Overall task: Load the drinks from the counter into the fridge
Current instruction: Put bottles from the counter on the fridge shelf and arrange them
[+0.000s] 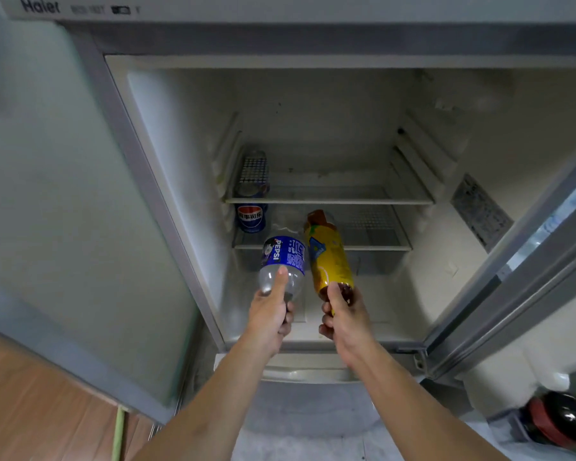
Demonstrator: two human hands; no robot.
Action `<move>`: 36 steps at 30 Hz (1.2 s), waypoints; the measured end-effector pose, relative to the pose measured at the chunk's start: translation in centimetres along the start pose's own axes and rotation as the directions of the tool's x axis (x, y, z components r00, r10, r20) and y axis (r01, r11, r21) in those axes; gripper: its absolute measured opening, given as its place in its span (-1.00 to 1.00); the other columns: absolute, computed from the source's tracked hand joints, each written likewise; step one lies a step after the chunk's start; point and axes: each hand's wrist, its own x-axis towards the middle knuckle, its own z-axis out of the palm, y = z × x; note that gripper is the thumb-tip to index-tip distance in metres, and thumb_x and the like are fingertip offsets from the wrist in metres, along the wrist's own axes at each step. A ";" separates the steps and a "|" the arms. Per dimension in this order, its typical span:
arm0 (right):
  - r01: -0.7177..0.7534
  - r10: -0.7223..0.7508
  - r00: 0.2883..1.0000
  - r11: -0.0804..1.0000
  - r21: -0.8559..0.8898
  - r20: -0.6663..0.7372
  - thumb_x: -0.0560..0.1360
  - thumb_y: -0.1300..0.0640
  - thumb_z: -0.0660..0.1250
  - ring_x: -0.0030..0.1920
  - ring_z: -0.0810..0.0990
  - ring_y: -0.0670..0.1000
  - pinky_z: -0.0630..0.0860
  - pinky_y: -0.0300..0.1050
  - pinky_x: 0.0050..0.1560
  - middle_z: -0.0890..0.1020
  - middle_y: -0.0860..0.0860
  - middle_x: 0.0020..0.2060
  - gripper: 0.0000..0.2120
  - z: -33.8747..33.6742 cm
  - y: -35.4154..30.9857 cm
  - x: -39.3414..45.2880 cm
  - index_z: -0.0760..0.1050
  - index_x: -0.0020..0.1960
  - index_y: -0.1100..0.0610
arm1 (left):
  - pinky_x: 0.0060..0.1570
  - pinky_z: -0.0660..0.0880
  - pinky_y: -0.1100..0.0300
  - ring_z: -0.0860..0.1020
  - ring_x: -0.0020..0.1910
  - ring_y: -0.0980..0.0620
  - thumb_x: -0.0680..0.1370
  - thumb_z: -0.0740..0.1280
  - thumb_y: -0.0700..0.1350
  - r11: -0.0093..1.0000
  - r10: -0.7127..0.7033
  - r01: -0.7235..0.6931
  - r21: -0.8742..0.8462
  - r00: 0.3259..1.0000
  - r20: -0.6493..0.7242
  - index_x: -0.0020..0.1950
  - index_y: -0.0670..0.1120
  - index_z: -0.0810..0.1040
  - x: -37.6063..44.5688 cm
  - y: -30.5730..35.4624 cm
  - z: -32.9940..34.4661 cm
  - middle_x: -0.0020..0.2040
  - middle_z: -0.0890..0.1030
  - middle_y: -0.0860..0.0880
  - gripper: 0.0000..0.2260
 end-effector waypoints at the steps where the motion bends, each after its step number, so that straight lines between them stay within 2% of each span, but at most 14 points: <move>1: -0.003 0.003 1.000 0.999 -0.041 0.010 0.57 -0.10 0.35 -0.44 0.44 -0.09 0.47 -0.16 -0.43 0.50 0.03 -0.28 -0.69 0.3 -0.2 0.7 0.38 0.23 -0.03 | -0.62 0.22 0.28 0.34 -0.57 0.13 0.39 0.40 0.36 1.000 -0.009 0.009 -0.004 1.000 -0.012 0.10 -0.06 0.45 0.7 0.5 0.5 -0.44 0.49 0.02 -0.45; 4: 0.000 0.008 0.998 0.990 -0.143 0.060 0.58 -0.04 0.34 -0.12 0.56 0.01 0.56 -0.12 -0.27 0.56 0.06 0.02 -0.58 1.5 -1.2 2.6 0.25 0.37 -0.17 | -0.64 0.20 0.27 0.34 -0.59 0.13 0.44 0.38 0.34 1.000 -0.007 0.008 0.021 0.999 -0.045 0.06 -0.11 0.51 2.6 1.8 1.6 -0.48 0.49 0.03 -0.48; 6: 0.010 0.007 0.995 0.985 -0.175 0.096 0.60 0.07 0.34 0.04 0.58 0.06 0.60 -0.07 -0.18 0.55 0.05 0.16 -0.51 2.5 -2.2 4.0 0.20 0.42 -0.16 | -0.62 0.23 0.26 0.33 -0.59 0.12 0.51 0.37 0.23 1.000 0.023 -0.022 0.023 0.998 -0.054 0.16 -0.11 0.49 3.7 2.4 2.1 -0.45 0.50 0.01 -0.55; 9: 0.023 0.012 0.989 0.972 -0.232 0.149 0.58 0.25 0.34 0.06 0.60 0.13 0.63 -0.07 -0.14 0.54 0.05 0.18 -0.36 3.3 -3.6 5.6 0.13 0.49 -0.17 | -0.50 0.36 0.22 0.41 -0.44 0.08 0.61 0.35 -0.01 0.993 0.112 -0.110 0.033 0.992 -0.051 0.48 -0.01 0.28 4.9 3.3 2.1 -0.17 0.61 -0.09 -0.52; 11: 0.068 -0.010 0.985 0.941 -0.332 0.173 0.58 0.26 0.32 0.05 0.63 0.12 0.63 -0.10 -0.16 0.53 0.00 0.22 -0.29 2.9 -3.8 6.2 0.06 0.53 -0.22 | -0.42 0.46 0.24 0.52 -0.29 0.07 0.64 0.30 -0.11 0.965 0.181 -0.181 0.190 0.983 0.014 0.59 0.13 0.05 5.1 3.5 1.3 0.07 0.59 -0.10 -0.38; 13: 0.151 -0.081 0.982 0.880 -0.451 0.170 0.60 0.17 0.32 0.09 0.62 0.10 0.65 -0.01 -0.06 0.51 -0.04 0.25 -0.29 2.2 -3.6 6.4 0.03 0.56 -0.24 | -0.33 0.52 0.24 0.62 -0.17 0.03 0.64 0.26 -0.13 0.811 0.272 -0.277 0.515 0.958 0.087 0.58 0.28 -0.09 4.8 3.4 0.1 0.10 0.55 -0.01 -0.31; 15: 0.269 -0.206 0.963 0.783 -0.560 0.173 0.59 0.09 0.34 0.06 0.61 0.00 0.63 0.05 0.06 0.54 -0.09 0.20 -0.32 1.6 -2.9 6.8 0.06 0.56 -0.21 | -0.29 0.50 0.20 0.62 -0.19 0.00 0.63 0.25 -0.11 0.524 0.407 -0.349 0.777 0.904 0.131 0.56 0.32 -0.04 4.6 3.2 -0.8 -0.01 0.59 0.02 -0.34; 17: 0.338 -0.288 0.940 0.697 -0.632 0.186 0.58 0.03 0.35 -0.01 0.61 -0.09 0.60 -0.05 0.02 0.57 -0.13 0.14 -0.34 1.3 -2.4 7.2 0.09 0.55 -0.20 | -0.20 0.49 0.20 0.57 -0.19 0.01 0.64 0.24 -0.11 0.354 0.495 -0.366 0.861 0.854 0.160 0.57 0.32 0.02 4.6 3.3 -1.0 0.02 0.61 -0.03 -0.37; 20: 0.334 -0.278 0.941 0.670 -0.664 0.193 0.58 -0.01 0.33 -0.04 0.60 -0.11 0.55 -0.12 -0.05 0.60 -0.09 0.16 -0.35 1.5 -2.9 8.4 0.08 0.55 -0.23 | -0.12 0.51 0.17 0.51 -0.15 0.03 0.65 0.24 -0.07 0.196 0.538 -0.347 0.917 0.820 0.195 0.59 0.27 0.00 5.6 3.7 -0.6 0.07 0.58 -0.07 -0.38; 25: 0.217 -0.166 0.975 0.600 -0.770 0.146 0.61 -0.09 0.27 0.05 0.62 0.05 0.64 0.02 -0.07 0.50 0.01 0.37 -0.29 2.5 -5.3 10.6 -0.09 0.59 -0.24 | -0.35 0.37 0.20 0.47 -0.28 0.10 0.67 0.18 -0.04 0.137 0.436 -0.269 0.954 0.880 0.185 0.58 0.28 -0.20 7.9 5.7 1.0 -0.15 0.47 0.02 -0.34; 28: 0.138 -0.098 0.990 0.533 -0.835 0.101 0.63 -0.06 0.23 -0.07 0.64 0.09 0.69 0.10 -0.12 0.46 0.04 0.39 -0.30 3.2 -6.8 11.7 -0.14 0.58 -0.28 | -0.44 0.31 0.22 0.46 -0.33 0.11 0.65 0.23 -0.06 0.091 0.405 -0.251 0.964 0.893 0.194 0.58 0.23 -0.25 8.9 7.1 1.8 -0.26 0.44 0.02 -0.27; 30: 0.103 -0.065 0.995 0.502 -0.859 0.081 0.64 0.03 0.22 -0.06 0.64 0.11 0.69 0.09 -0.16 0.42 0.06 0.42 -0.29 3.6 -7.4 12.2 -0.15 0.56 -0.32 | -0.40 0.37 0.20 0.49 -0.31 0.09 0.64 0.26 -0.07 0.103 0.347 -0.239 0.966 0.918 0.190 0.57 0.25 -0.31 9.2 7.5 2.1 -0.16 0.53 -0.02 -0.20; 33: 0.075 -0.048 0.997 0.450 -0.890 0.060 0.63 0.13 0.23 0.04 0.59 0.15 0.69 0.09 -0.17 0.34 0.08 0.49 -0.22 4.1 -7.8 12.9 -0.20 0.57 -0.30 | -0.36 0.41 0.18 0.52 -0.27 0.07 0.62 0.30 -0.06 0.116 0.266 -0.239 0.964 0.943 0.202 0.54 0.27 -0.38 9.3 7.7 2.0 0.30 0.56 -0.12 -0.14; 36: 0.078 -0.060 0.997 0.451 -0.889 0.058 0.63 0.11 0.23 0.02 0.57 0.15 0.69 0.07 -0.22 0.38 0.08 0.46 -0.23 4.5 -8.0 13.8 -0.20 0.56 -0.33 | -0.10 0.51 0.10 0.59 0.05 -0.07 0.62 0.31 -0.04 0.129 0.315 -0.259 0.957 0.926 0.208 0.58 0.22 -0.28 9.2 7.9 2.1 0.44 0.44 -0.11 -0.18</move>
